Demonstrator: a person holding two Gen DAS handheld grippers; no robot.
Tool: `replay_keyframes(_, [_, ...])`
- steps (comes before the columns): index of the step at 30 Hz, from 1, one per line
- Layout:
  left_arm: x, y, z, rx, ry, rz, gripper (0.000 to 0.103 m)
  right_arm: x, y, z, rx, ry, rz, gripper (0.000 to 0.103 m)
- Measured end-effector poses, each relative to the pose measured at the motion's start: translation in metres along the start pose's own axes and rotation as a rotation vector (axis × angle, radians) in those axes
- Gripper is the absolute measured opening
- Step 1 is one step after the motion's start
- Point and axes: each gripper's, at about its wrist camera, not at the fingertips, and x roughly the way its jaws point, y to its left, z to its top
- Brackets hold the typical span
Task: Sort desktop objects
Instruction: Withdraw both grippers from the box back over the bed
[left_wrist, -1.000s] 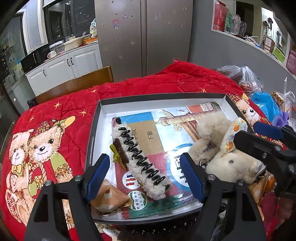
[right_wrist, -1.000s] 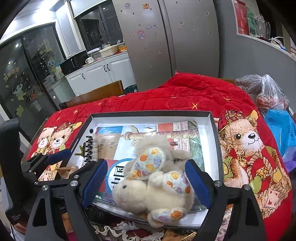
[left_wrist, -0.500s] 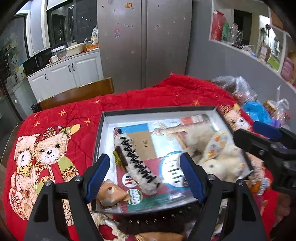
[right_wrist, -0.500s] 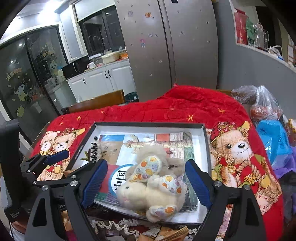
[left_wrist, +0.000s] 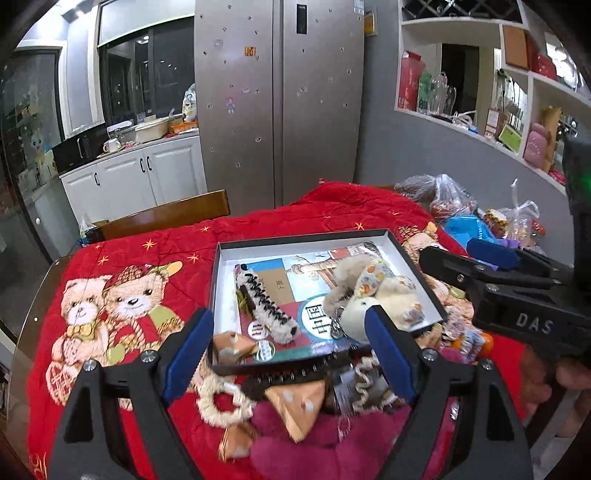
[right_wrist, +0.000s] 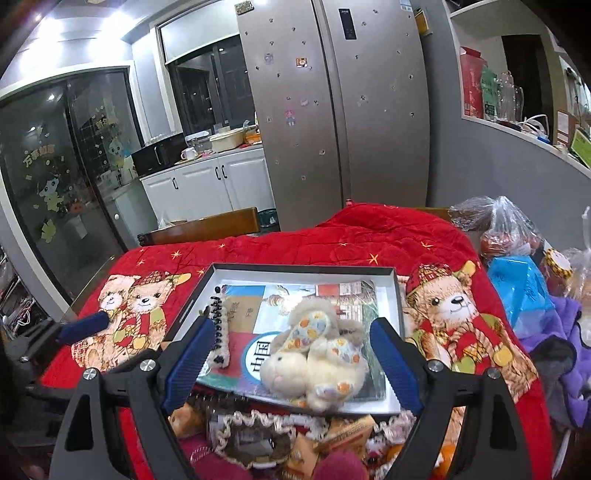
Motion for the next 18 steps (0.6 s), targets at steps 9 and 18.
replay_keyframes(9, [-0.062,0.01,-0.039,-0.061,-0.026,-0.011,0.086,-0.053,-0.013,-0.033,0.039,-0.045,-0.042,0.089])
replay_keyframes(18, [-0.091,0.013,-0.109,-0.103,-0.04,-0.006,0.09,-0.085,-0.039,-0.097,0.102,-0.052,-0.143,0.089])
